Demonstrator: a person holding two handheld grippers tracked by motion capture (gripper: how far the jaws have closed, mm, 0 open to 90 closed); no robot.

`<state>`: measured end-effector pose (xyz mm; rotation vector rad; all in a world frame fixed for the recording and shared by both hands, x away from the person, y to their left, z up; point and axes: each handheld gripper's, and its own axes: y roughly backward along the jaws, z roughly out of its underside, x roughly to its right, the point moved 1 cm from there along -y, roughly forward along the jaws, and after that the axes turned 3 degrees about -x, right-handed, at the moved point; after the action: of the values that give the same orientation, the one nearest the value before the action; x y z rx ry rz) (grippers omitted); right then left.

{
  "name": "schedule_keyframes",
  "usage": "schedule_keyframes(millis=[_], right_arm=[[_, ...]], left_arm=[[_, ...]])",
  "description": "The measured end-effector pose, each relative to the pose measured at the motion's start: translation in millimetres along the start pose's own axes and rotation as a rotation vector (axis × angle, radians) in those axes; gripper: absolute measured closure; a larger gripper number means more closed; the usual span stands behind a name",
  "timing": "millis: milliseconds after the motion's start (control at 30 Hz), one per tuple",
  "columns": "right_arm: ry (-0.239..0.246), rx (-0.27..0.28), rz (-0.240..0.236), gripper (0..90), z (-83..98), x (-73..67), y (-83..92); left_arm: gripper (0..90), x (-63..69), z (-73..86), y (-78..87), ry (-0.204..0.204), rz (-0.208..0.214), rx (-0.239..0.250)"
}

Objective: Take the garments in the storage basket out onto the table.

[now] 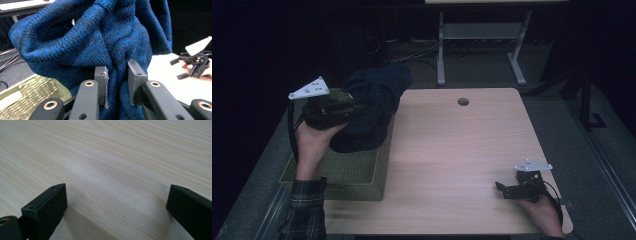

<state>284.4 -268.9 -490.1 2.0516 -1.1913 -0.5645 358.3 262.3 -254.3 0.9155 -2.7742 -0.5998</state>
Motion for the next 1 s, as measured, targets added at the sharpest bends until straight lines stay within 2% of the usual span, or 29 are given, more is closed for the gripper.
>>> schedule_keyframes(millis=[500, 1000], right_arm=[[0.000, 0.000, 0.000, 3.0, 0.0, 0.0, 0.0], [0.000, 0.000, 0.000, 3.0, 0.0, 0.0, 0.0]], left_arm=[[73.0, 30.7, -23.3, -39.2, -0.031, 0.092, 0.026], [73.0, 57.2, -23.3, -82.6, -0.031, 0.181, 0.012]])
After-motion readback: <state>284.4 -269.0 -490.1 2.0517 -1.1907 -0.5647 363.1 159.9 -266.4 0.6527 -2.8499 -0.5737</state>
